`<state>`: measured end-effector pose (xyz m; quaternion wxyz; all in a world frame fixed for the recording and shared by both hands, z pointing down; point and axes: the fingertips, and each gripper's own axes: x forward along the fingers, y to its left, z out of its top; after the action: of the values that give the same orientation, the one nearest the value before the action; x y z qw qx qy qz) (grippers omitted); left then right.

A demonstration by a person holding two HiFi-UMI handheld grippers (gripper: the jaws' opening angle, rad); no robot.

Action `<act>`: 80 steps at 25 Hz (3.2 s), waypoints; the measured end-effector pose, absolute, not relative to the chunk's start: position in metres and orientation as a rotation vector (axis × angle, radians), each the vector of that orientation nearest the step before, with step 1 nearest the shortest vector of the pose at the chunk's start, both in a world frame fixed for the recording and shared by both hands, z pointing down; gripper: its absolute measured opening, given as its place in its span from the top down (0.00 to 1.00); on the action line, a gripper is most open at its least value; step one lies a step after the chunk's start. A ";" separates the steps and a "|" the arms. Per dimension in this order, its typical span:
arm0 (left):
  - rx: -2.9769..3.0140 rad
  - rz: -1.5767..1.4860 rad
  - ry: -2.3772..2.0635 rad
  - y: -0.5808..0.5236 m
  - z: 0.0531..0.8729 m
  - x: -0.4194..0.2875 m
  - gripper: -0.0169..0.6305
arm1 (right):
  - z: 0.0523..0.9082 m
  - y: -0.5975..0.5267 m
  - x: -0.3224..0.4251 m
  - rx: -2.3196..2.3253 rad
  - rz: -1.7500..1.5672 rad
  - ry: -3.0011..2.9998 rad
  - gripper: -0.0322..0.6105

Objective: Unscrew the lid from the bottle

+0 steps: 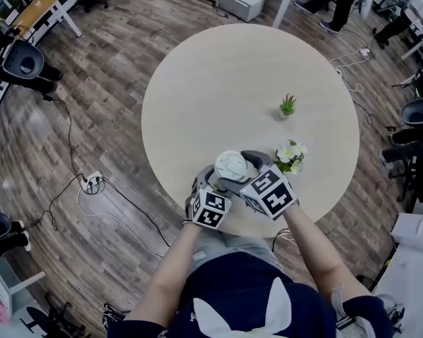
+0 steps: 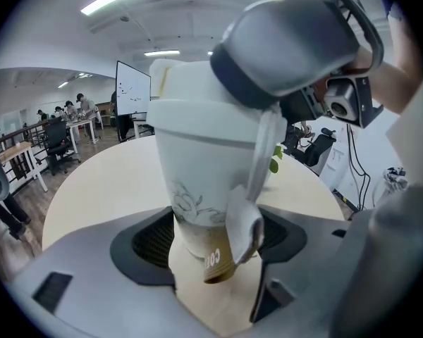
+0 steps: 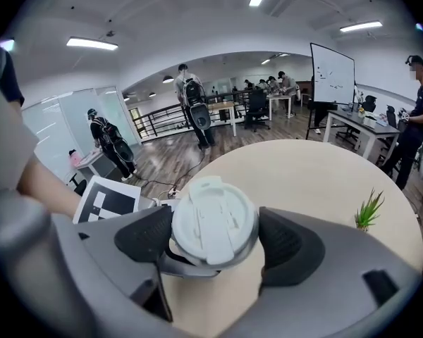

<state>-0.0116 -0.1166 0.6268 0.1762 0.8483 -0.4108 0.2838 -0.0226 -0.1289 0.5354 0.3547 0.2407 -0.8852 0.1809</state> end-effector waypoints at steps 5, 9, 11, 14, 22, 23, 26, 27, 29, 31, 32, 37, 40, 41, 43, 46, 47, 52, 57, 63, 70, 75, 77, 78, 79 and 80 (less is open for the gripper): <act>2.405 0.803 -1.156 -0.116 0.627 -0.012 0.45 | 0.535 -0.127 -0.025 0.481 0.397 -2.279 0.35; 2.403 0.807 -1.148 -0.116 0.627 -0.012 0.45 | 0.535 -0.121 -0.027 0.284 0.307 -2.236 0.34; 2.401 0.813 -1.142 -0.116 0.627 -0.013 0.45 | 0.536 -0.119 -0.028 0.167 0.239 -2.202 0.34; 2.399 0.820 -1.137 -0.116 0.627 -0.012 0.45 | 0.538 -0.117 -0.027 0.000 0.119 -2.127 0.34; 2.398 0.826 -1.133 -0.116 0.629 -0.014 0.45 | 0.542 -0.112 -0.027 -0.288 -0.126 -1.900 0.34; 2.398 0.826 -1.134 -0.116 0.629 -0.014 0.45 | 0.543 -0.112 -0.028 -0.306 -0.152 -1.879 0.34; 2.394 0.831 -1.137 -0.116 0.630 -0.014 0.45 | 0.544 -0.112 -0.027 -0.324 -0.192 -1.848 0.34; 2.393 0.834 -1.137 -0.115 0.631 -0.014 0.45 | 0.545 -0.112 -0.027 -0.324 -0.197 -1.851 0.34; 2.394 0.836 -1.135 -0.114 0.632 -0.013 0.45 | 0.545 -0.110 -0.027 -0.313 -0.203 -1.878 0.33; 2.394 0.838 -1.134 -0.114 0.632 -0.014 0.45 | 0.544 -0.109 -0.029 -0.267 -0.194 -1.936 0.32; 2.393 0.840 -1.134 -0.115 0.632 -0.014 0.45 | 0.543 -0.109 -0.031 -0.230 -0.181 -1.976 0.32; 2.392 0.847 -1.135 -0.115 0.632 -0.015 0.46 | 0.521 -0.114 -0.040 0.052 -0.048 -2.252 0.30; 2.389 0.847 -1.135 -0.115 0.632 -0.017 0.46 | 0.509 -0.120 -0.043 0.290 0.049 -2.381 0.28; 2.388 0.848 -1.135 -0.115 0.631 -0.018 0.46 | 0.507 -0.122 -0.043 0.373 0.089 -2.412 0.28; 2.386 0.852 -1.135 -0.115 0.632 -0.017 0.46 | 0.506 -0.123 -0.040 0.532 0.177 -2.453 0.27; 2.386 0.856 -1.136 -0.116 0.633 -0.017 0.46 | 0.512 -0.127 -0.036 0.738 0.258 -2.458 0.26; 2.385 0.857 -1.137 -0.116 0.633 -0.018 0.46 | 0.514 -0.128 -0.035 0.786 0.266 -2.449 0.26; 2.379 0.869 -1.140 -0.116 0.633 -0.017 0.46 | 0.527 -0.130 -0.032 0.894 0.289 -2.390 0.26; 2.378 0.872 -1.146 -0.116 0.631 -0.016 0.46 | 0.539 -0.130 -0.032 0.922 0.270 -2.330 0.26; 2.380 0.873 -1.145 -0.115 0.633 -0.018 0.46 | 0.542 -0.128 -0.033 0.863 0.255 -2.354 0.28; 2.379 0.880 -1.134 -0.115 0.634 -0.016 0.46 | 0.543 -0.126 -0.034 0.624 0.198 -2.362 0.28; 2.381 0.878 -1.129 -0.114 0.633 -0.016 0.46 | 0.542 -0.122 -0.035 0.430 0.143 -2.337 0.28; 2.382 0.878 -1.128 -0.114 0.633 -0.017 0.46 | 0.542 -0.121 -0.035 0.367 0.123 -2.327 0.28; 2.382 0.878 -1.128 -0.113 0.633 -0.017 0.46 | 0.543 -0.120 -0.035 0.336 0.112 -2.322 0.28; 2.381 0.878 -1.127 -0.113 0.633 -0.017 0.46 | 0.543 -0.119 -0.035 0.304 0.100 -2.318 0.29; 2.381 0.878 -1.127 -0.113 0.633 -0.016 0.46 | 0.543 -0.118 -0.035 0.273 0.089 -2.314 0.29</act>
<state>-0.0165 -0.1126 0.6334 0.1814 0.8434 -0.3990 0.3108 -0.0346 -0.1182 0.5435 0.3941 0.1074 -0.9121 0.0350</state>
